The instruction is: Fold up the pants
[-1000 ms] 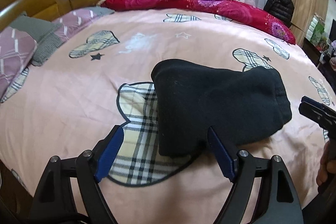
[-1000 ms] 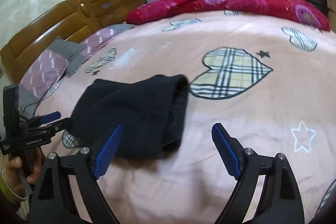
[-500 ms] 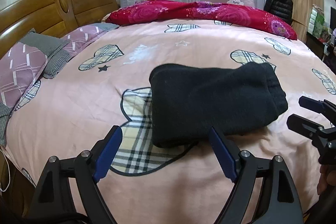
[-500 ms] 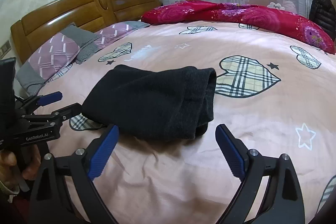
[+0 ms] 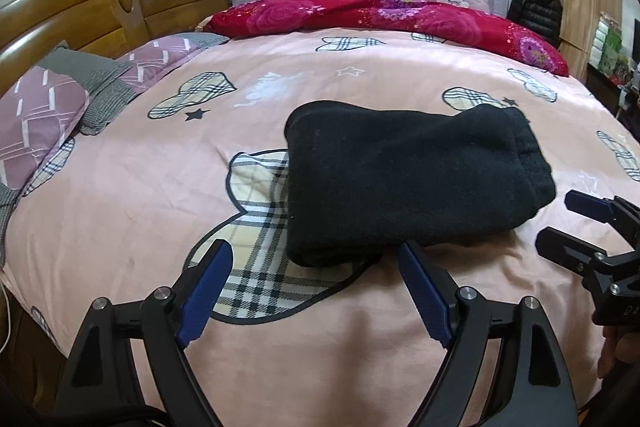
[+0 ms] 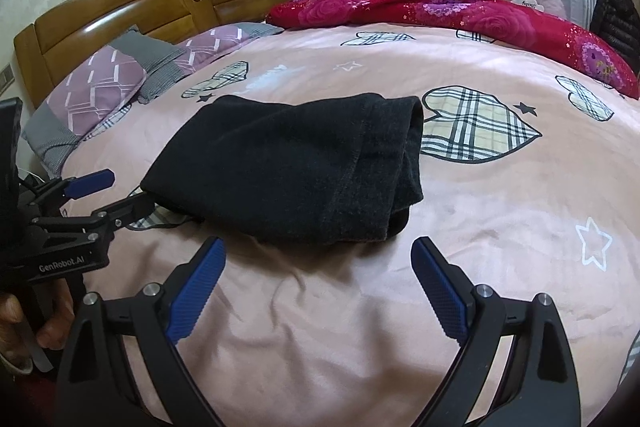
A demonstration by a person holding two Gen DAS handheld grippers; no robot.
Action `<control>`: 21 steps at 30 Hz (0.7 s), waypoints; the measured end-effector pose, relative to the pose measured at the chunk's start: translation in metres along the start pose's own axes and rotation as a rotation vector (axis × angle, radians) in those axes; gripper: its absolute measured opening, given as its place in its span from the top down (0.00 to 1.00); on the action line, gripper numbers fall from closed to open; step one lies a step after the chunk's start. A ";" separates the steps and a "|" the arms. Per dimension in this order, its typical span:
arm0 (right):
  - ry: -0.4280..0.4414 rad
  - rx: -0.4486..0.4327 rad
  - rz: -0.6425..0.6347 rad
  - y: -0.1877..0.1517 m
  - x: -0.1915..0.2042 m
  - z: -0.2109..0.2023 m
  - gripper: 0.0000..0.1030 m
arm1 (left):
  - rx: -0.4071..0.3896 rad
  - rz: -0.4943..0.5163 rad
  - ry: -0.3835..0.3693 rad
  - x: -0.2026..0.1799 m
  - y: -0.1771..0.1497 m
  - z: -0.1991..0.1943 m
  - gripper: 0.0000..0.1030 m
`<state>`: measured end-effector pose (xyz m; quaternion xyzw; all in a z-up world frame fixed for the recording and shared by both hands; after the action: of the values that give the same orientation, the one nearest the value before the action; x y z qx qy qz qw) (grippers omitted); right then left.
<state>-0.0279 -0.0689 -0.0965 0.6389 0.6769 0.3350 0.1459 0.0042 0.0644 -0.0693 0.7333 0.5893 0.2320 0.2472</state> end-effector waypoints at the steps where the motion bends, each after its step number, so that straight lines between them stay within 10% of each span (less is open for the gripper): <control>1: -0.001 0.001 -0.003 0.000 0.000 0.000 0.09 | 0.003 0.001 0.004 0.000 -0.001 0.001 0.17; 21: -0.032 0.079 -0.073 0.009 0.016 0.015 0.08 | 0.082 0.025 0.023 -0.004 -0.001 0.016 0.17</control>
<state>-0.0140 -0.0496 -0.0982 0.6244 0.7100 0.2923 0.1436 0.0129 0.0597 -0.0823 0.7476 0.5918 0.2191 0.2072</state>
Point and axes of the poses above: each gripper's, at about its wrist camera, not at the fingertips, and z roughly the way its jaws point, x to its left, y to its top, the point moved 1 cm from there along z, roughly the way its jaws point, and after that the axes turned 6 degrees about x, right-handed, at the moved point
